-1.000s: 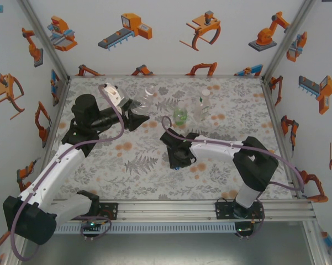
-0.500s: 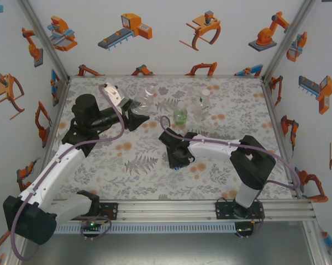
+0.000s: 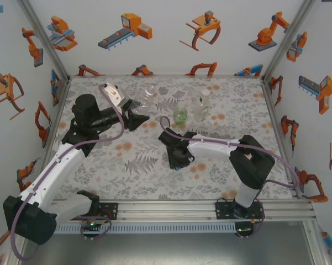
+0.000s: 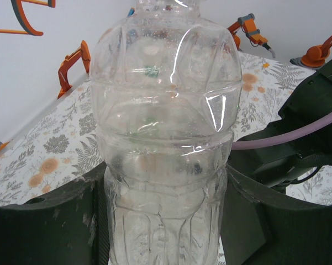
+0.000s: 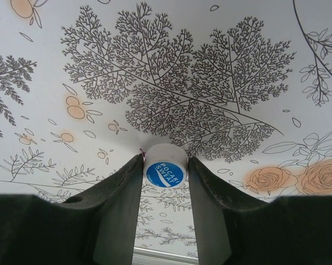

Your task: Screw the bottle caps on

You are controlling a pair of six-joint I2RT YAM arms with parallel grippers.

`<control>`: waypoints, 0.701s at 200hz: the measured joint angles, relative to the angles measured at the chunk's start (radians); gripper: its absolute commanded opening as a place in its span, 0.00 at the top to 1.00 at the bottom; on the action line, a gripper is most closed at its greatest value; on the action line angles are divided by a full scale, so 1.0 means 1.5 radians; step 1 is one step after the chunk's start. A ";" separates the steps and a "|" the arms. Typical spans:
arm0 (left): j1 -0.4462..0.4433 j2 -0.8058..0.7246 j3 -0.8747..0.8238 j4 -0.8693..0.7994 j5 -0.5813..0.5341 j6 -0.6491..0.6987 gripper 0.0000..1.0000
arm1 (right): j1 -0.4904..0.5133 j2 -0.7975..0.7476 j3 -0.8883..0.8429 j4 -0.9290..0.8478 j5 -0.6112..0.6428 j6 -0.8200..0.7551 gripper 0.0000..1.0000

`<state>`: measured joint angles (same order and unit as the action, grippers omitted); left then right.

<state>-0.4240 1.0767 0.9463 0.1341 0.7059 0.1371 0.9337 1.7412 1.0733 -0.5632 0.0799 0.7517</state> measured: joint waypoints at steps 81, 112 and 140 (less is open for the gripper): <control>-0.001 0.000 0.000 0.000 -0.002 0.000 1.00 | 0.004 0.012 0.010 -0.018 -0.001 0.000 0.59; -0.001 0.000 0.000 0.000 -0.002 0.000 1.00 | 0.005 0.016 0.014 -0.019 0.000 0.000 0.59; -0.001 0.000 0.000 0.000 -0.002 0.000 1.00 | 0.008 0.016 0.015 -0.022 -0.001 0.000 0.61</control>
<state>-0.4248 1.0763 0.9463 0.1337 0.7029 0.1371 0.9463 1.7645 1.0954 -0.5968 0.0792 0.7517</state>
